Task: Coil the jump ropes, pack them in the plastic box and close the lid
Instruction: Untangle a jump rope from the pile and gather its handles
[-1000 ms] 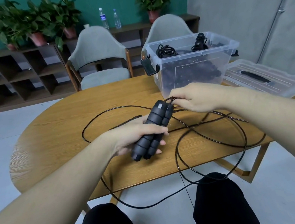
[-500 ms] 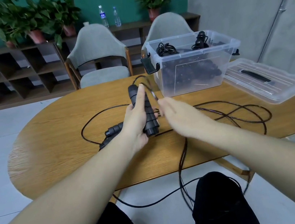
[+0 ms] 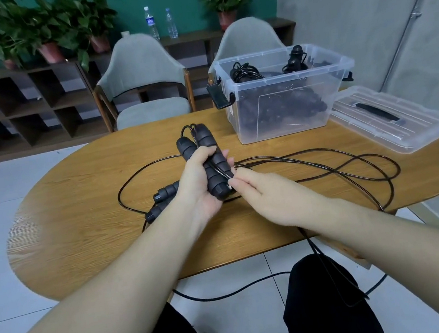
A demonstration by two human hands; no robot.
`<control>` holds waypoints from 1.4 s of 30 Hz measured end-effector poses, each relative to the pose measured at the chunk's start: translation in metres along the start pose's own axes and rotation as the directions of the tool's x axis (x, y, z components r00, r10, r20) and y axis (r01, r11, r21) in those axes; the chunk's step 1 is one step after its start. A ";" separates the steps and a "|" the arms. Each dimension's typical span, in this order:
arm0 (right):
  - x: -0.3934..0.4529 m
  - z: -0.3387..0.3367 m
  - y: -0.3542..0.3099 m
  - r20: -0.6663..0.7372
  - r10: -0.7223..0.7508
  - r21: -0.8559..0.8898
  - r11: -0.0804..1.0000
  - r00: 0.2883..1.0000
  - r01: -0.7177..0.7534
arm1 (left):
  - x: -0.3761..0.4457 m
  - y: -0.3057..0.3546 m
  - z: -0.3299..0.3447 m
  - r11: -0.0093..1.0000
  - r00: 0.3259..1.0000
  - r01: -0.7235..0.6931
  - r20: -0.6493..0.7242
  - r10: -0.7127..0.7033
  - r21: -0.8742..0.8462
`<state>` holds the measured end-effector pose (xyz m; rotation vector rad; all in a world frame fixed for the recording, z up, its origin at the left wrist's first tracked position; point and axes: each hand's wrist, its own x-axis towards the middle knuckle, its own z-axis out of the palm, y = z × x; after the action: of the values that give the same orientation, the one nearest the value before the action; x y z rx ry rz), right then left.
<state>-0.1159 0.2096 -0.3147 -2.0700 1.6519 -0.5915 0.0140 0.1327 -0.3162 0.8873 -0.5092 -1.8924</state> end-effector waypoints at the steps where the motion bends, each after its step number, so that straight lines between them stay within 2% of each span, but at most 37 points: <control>1: 0.002 -0.003 0.004 0.021 0.029 0.080 0.996 0.999 -0.030 | -0.002 0.001 0.001 1.000 1.000 -0.005 0.023 0.005 -0.006; 7: 0.004 -0.013 0.025 0.199 0.124 0.254 0.951 0.972 -0.174 | -0.009 0.003 -0.005 0.976 0.983 0.023 0.175 -0.062 0.215; 11: -0.002 -0.015 0.028 0.270 0.099 0.314 0.931 0.958 -0.185 | -0.011 0.003 -0.003 0.988 0.979 0.041 0.193 -0.070 0.148; 14: -0.005 -0.021 0.036 0.350 0.112 0.289 0.931 0.930 -0.221 | -0.013 0.009 -0.004 0.994 0.958 0.062 0.274 -0.085 0.093; 16: -0.007 -0.025 0.046 0.392 0.148 0.244 0.935 0.908 -0.258 | -0.015 0.018 -0.010 0.983 0.932 0.074 0.340 -0.129 0.169; 19: -0.007 -0.036 0.062 0.422 0.205 0.219 0.922 0.883 -0.318 | -0.019 0.028 -0.017 0.915 0.860 0.037 0.453 -0.234 0.403; 23: -0.002 -0.052 0.076 0.481 0.219 0.397 0.810 0.849 -0.433 | -0.022 0.035 -0.018 0.707 0.800 -0.104 0.481 -0.359 0.700; 26: 0.005 -0.051 0.074 0.561 0.236 0.292 0.841 0.794 -0.456 | -0.033 0.037 -0.011 0.493 0.712 -0.188 0.464 -0.527 0.849; 27: 0.008 -0.050 0.073 0.558 0.254 0.268 0.845 0.790 -0.462 | -0.037 0.037 -0.006 0.420 0.701 -0.219 0.441 -0.560 0.881; 28: 0.011 -0.050 0.071 0.542 0.278 0.264 0.840 0.793 -0.475 | -0.041 0.036 0.000 0.302 0.709 -0.277 0.406 -0.576 0.912; 29: 0.015 -0.050 0.069 0.529 0.299 0.268 0.829 0.794 -0.491 | -0.043 0.035 0.005 0.122 0.733 -0.363 0.364 -0.575 0.924; 31: 0.022 -0.053 0.059 0.515 0.323 0.265 0.821 0.794 -0.506 | -0.043 0.030 0.012 -0.311 0.803 -0.490 0.284 -0.523 0.814; 32: 0.025 -0.054 0.053 0.497 0.332 0.253 0.828 0.802 -0.500 | -0.040 0.027 0.013 -0.474 0.835 -0.497 0.253 -0.488 0.727; 33: 0.027 -0.055 0.047 0.470 0.339 0.243 0.838 0.815 -0.488 | -0.037 0.024 0.012 -0.572 0.863 -0.472 0.219 -0.455 0.671; 35: 0.027 -0.054 0.031 0.409 0.341 0.225 0.861 0.846 -0.456 | -0.030 0.018 0.010 -0.642 0.909 -0.391 0.169 -0.381 0.659; 39: 0.021 -0.046 -0.001 0.253 0.275 0.134 0.940 0.928 -0.315 | -0.016 0.015 0.007 -0.653 0.970 -0.237 0.135 -0.204 0.719; 41: 0.017 -0.039 -0.014 0.152 0.198 0.064 0.976 0.968 -0.210 | -0.006 0.014 0.002 -0.590 0.981 -0.194 0.153 -0.119 0.784; 42: 0.015 -0.035 -0.018 0.111 0.157 0.043 0.986 0.981 -0.162 | 0.000 0.016 -0.002 -0.511 0.985 -0.171 0.153 -0.077 0.842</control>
<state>-0.1181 0.1965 -0.2750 -1.8773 1.7026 -0.4566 0.0251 0.1256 -0.3067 1.7152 -2.6966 -0.6567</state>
